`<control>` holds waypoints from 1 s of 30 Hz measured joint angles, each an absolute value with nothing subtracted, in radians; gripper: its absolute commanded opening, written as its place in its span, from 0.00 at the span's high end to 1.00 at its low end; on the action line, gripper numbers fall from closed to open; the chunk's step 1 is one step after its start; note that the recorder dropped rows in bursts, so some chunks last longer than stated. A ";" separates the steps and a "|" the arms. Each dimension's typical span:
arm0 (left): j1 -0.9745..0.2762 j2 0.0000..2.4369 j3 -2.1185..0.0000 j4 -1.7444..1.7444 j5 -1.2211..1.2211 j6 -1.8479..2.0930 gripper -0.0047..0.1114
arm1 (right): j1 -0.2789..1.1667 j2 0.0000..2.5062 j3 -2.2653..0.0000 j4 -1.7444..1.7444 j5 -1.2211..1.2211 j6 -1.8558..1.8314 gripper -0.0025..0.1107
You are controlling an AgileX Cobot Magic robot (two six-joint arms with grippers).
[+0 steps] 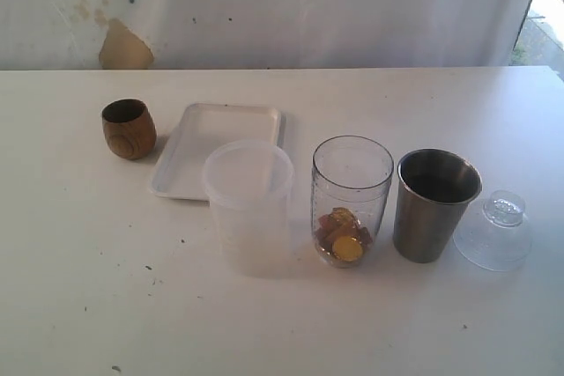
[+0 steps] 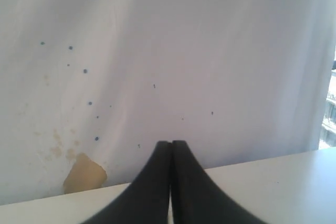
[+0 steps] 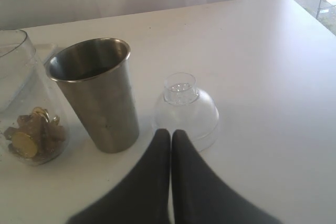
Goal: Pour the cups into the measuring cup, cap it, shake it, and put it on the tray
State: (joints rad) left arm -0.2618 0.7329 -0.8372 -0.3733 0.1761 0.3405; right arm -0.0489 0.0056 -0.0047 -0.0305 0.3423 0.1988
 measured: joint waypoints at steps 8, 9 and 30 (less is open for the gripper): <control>-0.262 0.456 -0.671 -0.373 0.180 0.341 0.96 | -0.049 0.006 -0.005 -0.030 0.342 0.199 0.98; -0.262 0.429 -0.655 -0.373 0.186 0.341 0.96 | -0.049 0.006 -0.005 -0.030 0.342 0.199 0.98; -0.262 0.340 -0.520 -0.373 0.307 0.441 0.96 | -0.049 0.006 -0.005 -0.030 0.342 0.199 0.98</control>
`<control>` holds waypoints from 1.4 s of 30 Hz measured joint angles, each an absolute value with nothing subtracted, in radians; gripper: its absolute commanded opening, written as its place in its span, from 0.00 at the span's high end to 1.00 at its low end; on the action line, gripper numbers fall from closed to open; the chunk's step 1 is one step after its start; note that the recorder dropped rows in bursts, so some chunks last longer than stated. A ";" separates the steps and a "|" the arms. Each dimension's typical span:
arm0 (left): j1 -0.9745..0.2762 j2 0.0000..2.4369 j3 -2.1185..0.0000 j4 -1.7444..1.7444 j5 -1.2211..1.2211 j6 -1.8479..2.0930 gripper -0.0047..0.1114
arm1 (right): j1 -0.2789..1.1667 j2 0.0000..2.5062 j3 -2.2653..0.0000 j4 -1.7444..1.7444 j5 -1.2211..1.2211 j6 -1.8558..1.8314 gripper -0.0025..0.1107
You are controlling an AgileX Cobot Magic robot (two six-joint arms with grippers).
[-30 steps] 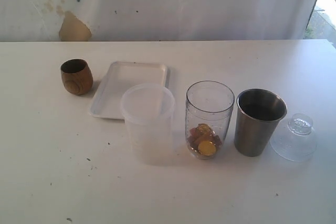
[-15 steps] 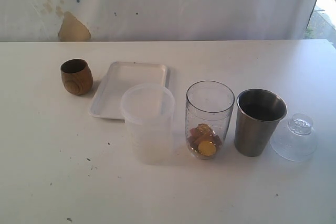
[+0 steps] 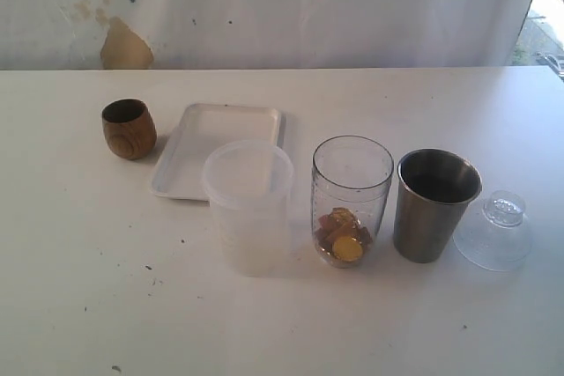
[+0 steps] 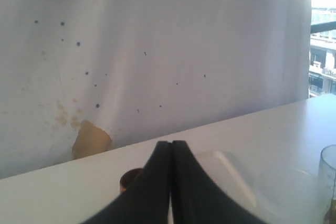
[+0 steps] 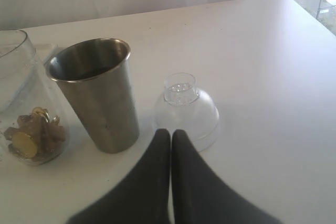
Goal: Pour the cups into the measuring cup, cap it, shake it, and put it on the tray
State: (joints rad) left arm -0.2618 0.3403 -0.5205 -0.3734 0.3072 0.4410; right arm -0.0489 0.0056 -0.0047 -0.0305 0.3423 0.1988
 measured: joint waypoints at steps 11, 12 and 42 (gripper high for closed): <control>-0.262 0.253 -0.360 -0.227 0.301 0.292 0.96 | -0.049 0.006 -0.005 -0.030 0.342 0.199 0.98; -0.259 0.236 -0.341 -0.200 0.294 0.241 0.96 | -0.049 0.006 -0.005 -0.030 0.342 0.199 0.98; 0.000 0.005 -0.005 -0.022 0.253 0.057 0.96 | -0.049 0.006 -0.005 -0.030 0.342 0.199 0.98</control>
